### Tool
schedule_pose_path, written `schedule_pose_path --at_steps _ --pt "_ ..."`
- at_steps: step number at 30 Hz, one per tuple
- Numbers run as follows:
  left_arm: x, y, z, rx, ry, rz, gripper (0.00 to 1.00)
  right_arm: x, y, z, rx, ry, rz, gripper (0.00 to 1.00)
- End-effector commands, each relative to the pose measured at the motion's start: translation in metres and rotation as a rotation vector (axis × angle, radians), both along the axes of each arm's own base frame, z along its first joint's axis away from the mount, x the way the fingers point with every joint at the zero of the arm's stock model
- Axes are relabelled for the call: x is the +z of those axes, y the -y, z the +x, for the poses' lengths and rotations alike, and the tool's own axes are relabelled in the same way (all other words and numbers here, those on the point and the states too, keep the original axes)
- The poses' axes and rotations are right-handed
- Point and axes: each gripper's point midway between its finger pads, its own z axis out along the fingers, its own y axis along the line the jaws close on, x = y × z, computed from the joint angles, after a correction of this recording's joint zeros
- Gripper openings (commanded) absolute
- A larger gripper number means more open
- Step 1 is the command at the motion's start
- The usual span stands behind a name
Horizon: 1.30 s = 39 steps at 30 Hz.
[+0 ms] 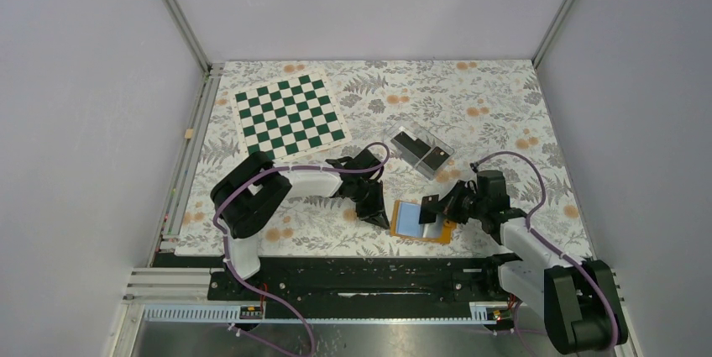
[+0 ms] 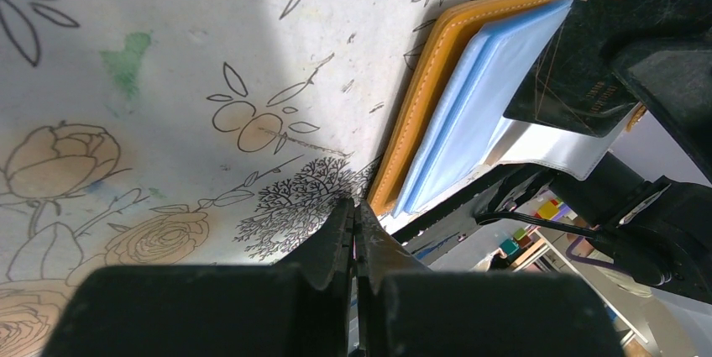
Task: Put the credit cards into the card holder
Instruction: Insert the credit card into the card holder.
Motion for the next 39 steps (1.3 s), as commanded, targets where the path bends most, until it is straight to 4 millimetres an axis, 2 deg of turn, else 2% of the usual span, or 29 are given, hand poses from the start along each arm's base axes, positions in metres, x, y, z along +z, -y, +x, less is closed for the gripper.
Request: schedule_pose_path --at_steps 1,13,24,31,39 --pt "-0.009 -0.006 0.001 0.015 0.014 0.048 0.00 -0.005 -0.001 0.000 0.002 -0.015 0.007 0.00" --pt "-0.007 -0.009 -0.008 0.008 0.002 0.046 0.00 -0.001 -0.021 0.001 0.054 -0.024 0.138 0.00" --pt "-0.009 -0.012 -0.011 -0.001 0.002 0.067 0.00 -0.005 -0.026 0.000 0.066 -0.059 0.150 0.00" --pt "-0.012 -0.009 -0.009 0.001 -0.004 0.076 0.00 -0.010 -0.018 -0.019 0.069 -0.142 0.088 0.00" --pt "-0.011 -0.003 -0.006 -0.001 -0.007 0.067 0.00 -0.011 -0.022 -0.033 0.072 -0.226 0.127 0.00"
